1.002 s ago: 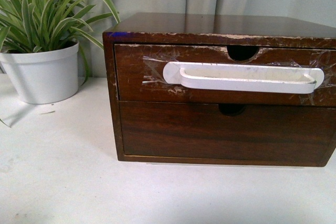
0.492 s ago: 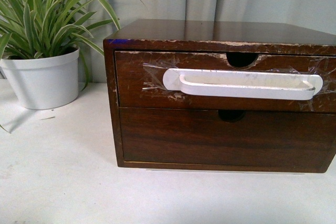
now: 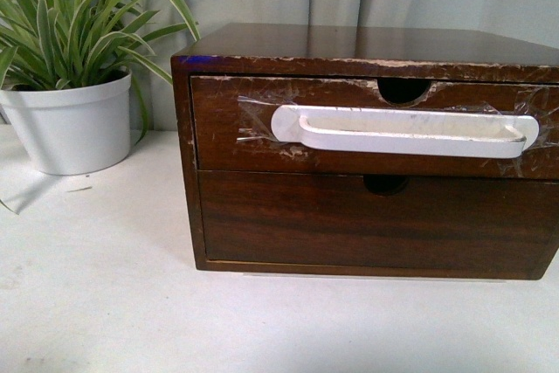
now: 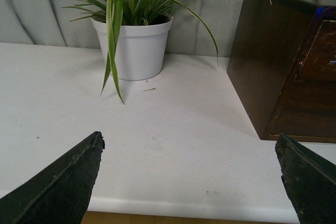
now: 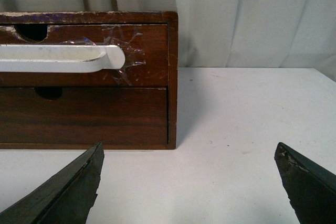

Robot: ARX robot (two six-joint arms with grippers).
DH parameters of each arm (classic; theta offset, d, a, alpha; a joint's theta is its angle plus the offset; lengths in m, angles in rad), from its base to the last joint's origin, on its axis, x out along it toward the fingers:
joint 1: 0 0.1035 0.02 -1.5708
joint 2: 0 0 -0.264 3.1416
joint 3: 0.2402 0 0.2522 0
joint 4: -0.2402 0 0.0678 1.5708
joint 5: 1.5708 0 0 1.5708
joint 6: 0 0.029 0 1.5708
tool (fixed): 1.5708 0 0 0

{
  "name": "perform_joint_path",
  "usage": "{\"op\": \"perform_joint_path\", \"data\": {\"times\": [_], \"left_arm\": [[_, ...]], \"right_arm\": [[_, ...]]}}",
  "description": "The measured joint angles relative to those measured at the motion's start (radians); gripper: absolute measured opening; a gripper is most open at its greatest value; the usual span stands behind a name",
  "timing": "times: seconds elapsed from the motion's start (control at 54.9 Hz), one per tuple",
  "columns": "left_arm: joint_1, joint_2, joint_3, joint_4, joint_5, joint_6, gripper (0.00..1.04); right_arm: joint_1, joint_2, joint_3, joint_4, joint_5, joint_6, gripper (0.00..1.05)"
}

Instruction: Open drawer

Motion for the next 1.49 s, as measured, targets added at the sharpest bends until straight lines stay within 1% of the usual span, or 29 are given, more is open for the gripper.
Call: {"op": "perform_joint_path", "data": {"times": [0.729,0.747,0.765,0.783,0.801,0.838,0.893,0.929,1.002,1.038,1.093,1.111,1.129,1.202,1.257,1.348,1.494], "left_arm": [[0.000,0.000,0.000,0.000,0.000,0.000,0.99],[-0.008,0.005,0.001,-0.004,-0.027,-0.006,0.99],[-0.026,0.015,0.006,-0.022,-0.093,-0.016,0.99],[-0.065,0.044,0.016,-0.046,-0.201,-0.031,0.99],[-0.087,0.068,0.021,-0.046,-0.269,-0.035,0.99],[-0.114,0.116,0.029,-0.033,-0.356,-0.033,0.99],[-0.132,0.171,0.045,-0.003,-0.364,-0.013,0.99],[-0.139,0.206,0.061,0.016,-0.351,0.008,0.99],[-0.152,0.294,0.108,0.054,-0.280,0.089,0.99],[-0.160,0.362,0.146,0.077,-0.212,0.147,0.99],[-0.159,0.478,0.210,0.105,-0.082,0.261,0.99],[-0.159,0.508,0.226,0.113,-0.060,0.291,0.99],[-0.159,0.551,0.253,0.107,-0.004,0.343,0.99],[-0.164,0.686,0.346,0.066,0.158,0.478,0.99],[-0.173,0.749,0.396,0.037,0.227,0.547,0.99],[-0.202,0.841,0.488,-0.033,0.310,0.637,0.99],[-0.280,0.995,0.661,-0.164,0.360,0.784,0.99]], "right_arm": [[0.000,0.000,0.000,0.000,0.000,0.000,0.96],[0.000,0.000,0.000,0.000,0.000,0.000,0.96],[-0.011,0.008,0.003,-0.014,-0.043,0.010,0.96],[-0.027,0.019,0.012,-0.037,-0.101,0.020,0.96],[-0.054,0.050,0.022,-0.056,-0.182,0.024,0.96],[-0.079,0.101,0.039,-0.058,-0.257,0.024,0.96],[-0.095,0.166,0.071,-0.060,-0.309,0.017,0.96],[-0.098,0.206,0.092,-0.061,-0.322,0.005,0.96],[-0.100,0.294,0.150,-0.070,-0.359,-0.039,0.96],[-0.094,0.354,0.196,-0.088,-0.384,-0.081,0.96],[-0.075,0.436,0.263,-0.128,-0.414,-0.159,0.96],[-0.067,0.470,0.288,-0.137,-0.428,-0.195,0.96],[-0.061,0.492,0.307,-0.142,-0.435,-0.225,0.96],[-0.042,0.586,0.399,-0.182,-0.468,-0.351,0.96],[-0.035,0.626,0.451,-0.211,-0.486,-0.411,0.96],[-0.025,0.694,0.531,-0.254,-0.500,-0.510,0.96],[-0.020,0.787,0.634,-0.320,-0.515,-0.644,0.96]]}}
